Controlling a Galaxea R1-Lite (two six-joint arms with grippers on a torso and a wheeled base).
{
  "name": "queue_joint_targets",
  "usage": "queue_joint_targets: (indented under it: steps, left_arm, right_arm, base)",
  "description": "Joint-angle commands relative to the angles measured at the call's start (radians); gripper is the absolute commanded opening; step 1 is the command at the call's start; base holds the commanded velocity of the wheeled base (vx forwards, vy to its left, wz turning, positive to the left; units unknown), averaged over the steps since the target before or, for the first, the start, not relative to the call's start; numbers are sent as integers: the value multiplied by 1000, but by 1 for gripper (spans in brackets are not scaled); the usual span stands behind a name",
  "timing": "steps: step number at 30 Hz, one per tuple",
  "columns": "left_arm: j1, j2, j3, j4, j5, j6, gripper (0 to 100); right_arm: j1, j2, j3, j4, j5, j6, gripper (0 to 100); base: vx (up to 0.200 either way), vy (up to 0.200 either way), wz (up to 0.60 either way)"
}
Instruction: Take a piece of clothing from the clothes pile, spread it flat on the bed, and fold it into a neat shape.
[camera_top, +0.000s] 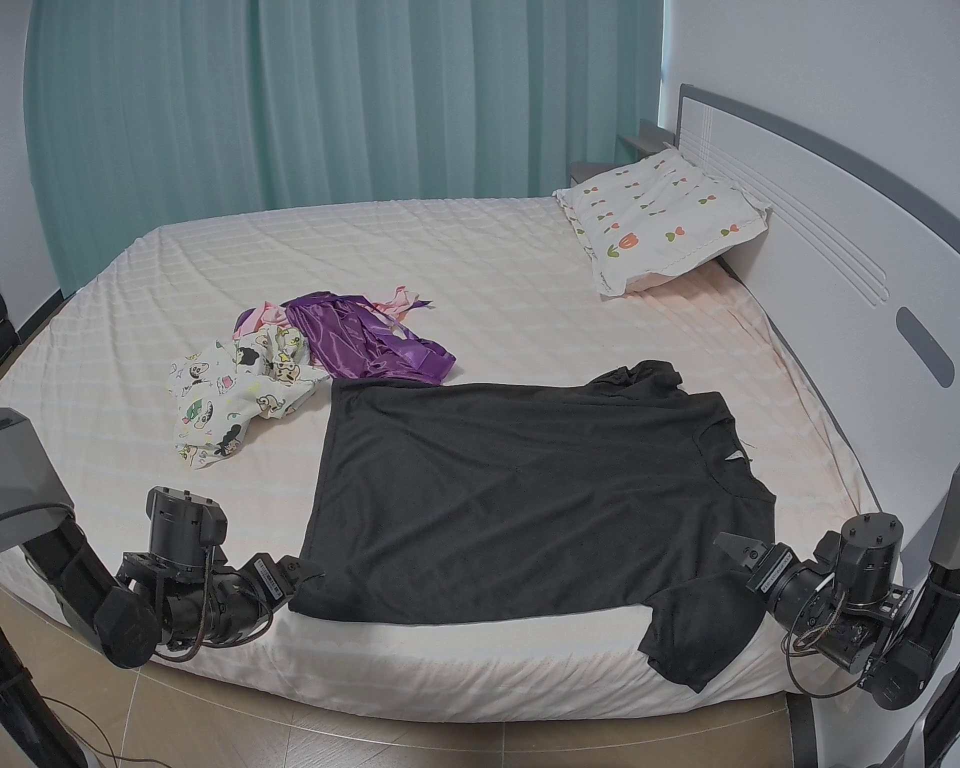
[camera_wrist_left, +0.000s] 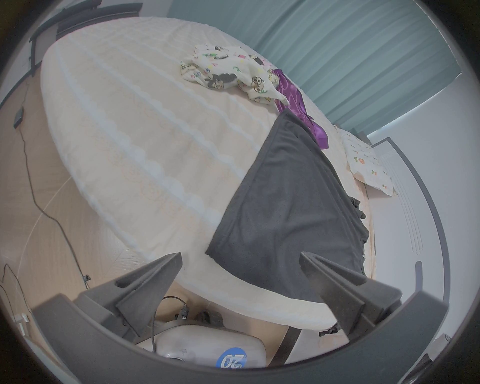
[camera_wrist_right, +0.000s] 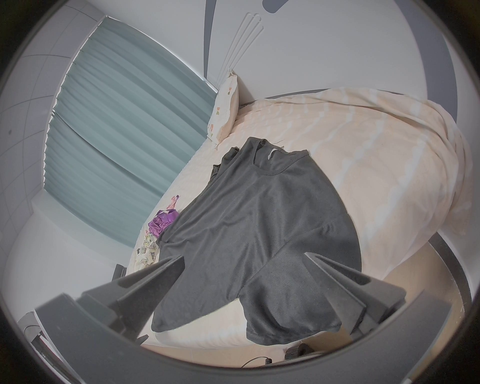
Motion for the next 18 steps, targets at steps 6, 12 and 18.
queue_joint_targets:
  steps: [6,12,18]
  left_arm:
    - [-16,177,3,-143,-52,0,100]
    - [-24,211,-1,-207,-49,-2,100]
    - [-24,222,-6,-248,-39,-9,0]
  right_arm:
    - [-34,0,18,4,13,0,100]
    - [-82,5,18,7,45,-6,100]
    - [-149,17,18,19,86,-32,100]
  base:
    - [0,0,0]
    - [0,0,0]
    - [0,0,0]
